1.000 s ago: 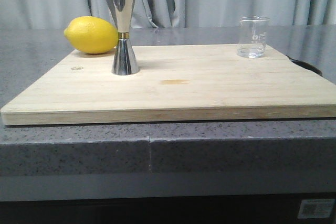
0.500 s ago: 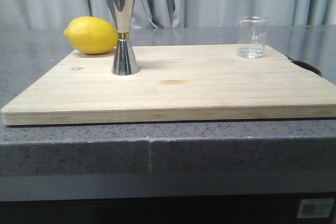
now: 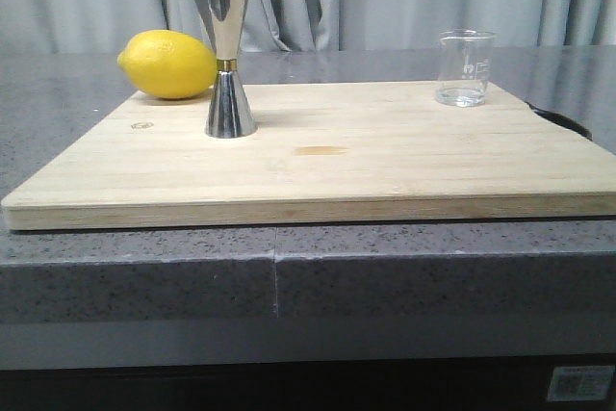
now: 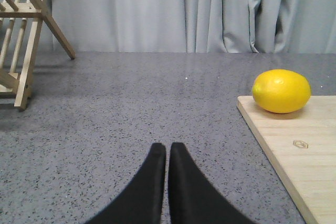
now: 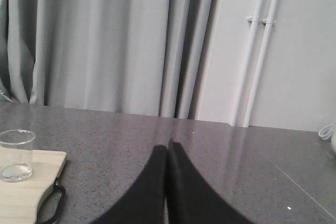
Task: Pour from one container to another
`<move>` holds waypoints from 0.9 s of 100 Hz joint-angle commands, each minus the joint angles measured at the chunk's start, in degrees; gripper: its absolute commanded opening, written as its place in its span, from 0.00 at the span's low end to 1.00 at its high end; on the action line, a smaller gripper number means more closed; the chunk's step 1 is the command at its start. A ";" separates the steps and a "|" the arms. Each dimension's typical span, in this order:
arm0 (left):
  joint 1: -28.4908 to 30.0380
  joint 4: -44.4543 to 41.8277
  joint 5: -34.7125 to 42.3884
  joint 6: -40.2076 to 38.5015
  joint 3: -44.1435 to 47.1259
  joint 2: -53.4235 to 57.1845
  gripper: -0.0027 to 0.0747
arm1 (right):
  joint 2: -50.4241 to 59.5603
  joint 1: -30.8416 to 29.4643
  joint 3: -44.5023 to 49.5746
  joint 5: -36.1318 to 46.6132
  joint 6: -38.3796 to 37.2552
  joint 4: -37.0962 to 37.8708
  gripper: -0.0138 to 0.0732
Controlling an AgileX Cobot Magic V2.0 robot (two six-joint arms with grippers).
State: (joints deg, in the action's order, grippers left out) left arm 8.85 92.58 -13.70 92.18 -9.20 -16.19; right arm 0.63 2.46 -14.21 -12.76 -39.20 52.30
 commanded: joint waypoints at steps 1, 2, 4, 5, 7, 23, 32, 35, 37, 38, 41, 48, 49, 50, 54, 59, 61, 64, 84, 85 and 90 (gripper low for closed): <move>0.04 1.77 -0.87 -0.05 -1.54 -0.41 0.01 | -0.44 -0.22 -1.25 3.13 0.35 0.87 0.08; 0.04 1.77 -0.87 -0.05 -1.54 -0.41 0.01 | -0.44 -0.22 -1.25 3.13 0.35 0.87 0.08; 0.04 1.77 -0.87 -0.05 -1.54 -0.41 0.01 | -0.44 -0.22 -1.25 3.13 0.35 0.87 0.08; 0.04 1.77 -0.87 -0.05 -1.54 -0.41 0.01 | -0.44 -0.22 -1.25 3.03 0.35 0.87 0.08; 0.04 1.77 -0.87 -0.05 -1.54 -0.41 0.01 | -0.44 -0.22 -1.25 3.03 0.35 0.87 0.08; 0.04 1.77 -0.87 -0.05 -1.54 -0.41 0.01 | -0.44 -0.22 -1.25 2.90 0.35 0.87 0.08; 0.04 1.77 -0.87 -0.05 -1.54 -0.41 0.01 | -0.44 -0.22 -1.25 2.90 0.35 0.87 0.08; 0.04 1.77 -0.87 -0.05 -1.54 -0.41 0.01 | -0.44 -0.22 -1.25 2.90 0.35 0.87 0.08; 0.04 1.77 -0.87 -0.05 -1.54 -0.41 0.01 | -0.44 -0.22 -1.25 2.90 0.35 0.87 0.08; 0.04 1.77 -0.87 -0.05 -1.54 -0.41 0.01 | -0.44 -0.22 -1.25 2.90 0.35 0.87 0.08; 0.04 1.77 -0.87 -0.05 -1.54 -0.41 0.01 | -0.44 -0.22 -1.25 2.90 0.35 0.87 0.08; 0.04 1.77 -0.87 -0.05 -1.54 -0.41 0.01 | -0.44 -0.22 -1.25 2.90 0.35 0.87 0.08; 0.04 1.77 -0.87 -0.05 -1.54 -0.41 0.01 | -0.44 -0.22 -1.25 2.90 0.35 0.87 0.08; 0.04 1.77 -0.87 -0.05 -1.54 -0.41 0.01 | -0.44 -0.22 -1.25 2.90 0.35 0.87 0.08; 0.04 1.77 -0.87 -0.05 -1.54 -0.41 0.01 | -0.44 -0.22 -1.25 2.90 0.35 0.87 0.08; 0.04 1.77 -0.87 -0.05 -1.54 -0.41 0.01 | -0.44 -0.22 -1.25 2.90 0.35 0.87 0.08; 0.04 1.77 -0.87 -0.05 -1.54 -0.41 0.01 | -0.44 -0.22 -1.25 2.90 0.35 0.87 0.08; 0.04 1.77 -0.87 -0.05 -1.54 -0.41 0.01 | -0.44 -0.22 -1.25 2.90 0.35 0.87 0.08; -0.69 1.77 -0.87 -0.05 -1.54 -0.32 0.01 | -0.44 -0.22 -1.25 2.90 0.35 0.87 0.08; -0.69 1.77 -0.87 -0.05 -1.54 -0.32 0.01 | -0.44 -0.22 -1.25 2.90 0.35 0.87 0.08; -1.11 1.77 -0.87 -0.05 -1.54 -0.32 0.01 | -0.44 -0.22 -1.25 2.90 0.35 0.87 0.08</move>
State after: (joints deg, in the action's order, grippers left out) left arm 8.72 92.58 -13.70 92.18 -9.20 -16.19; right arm 0.63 2.46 -14.21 -12.76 -39.10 52.30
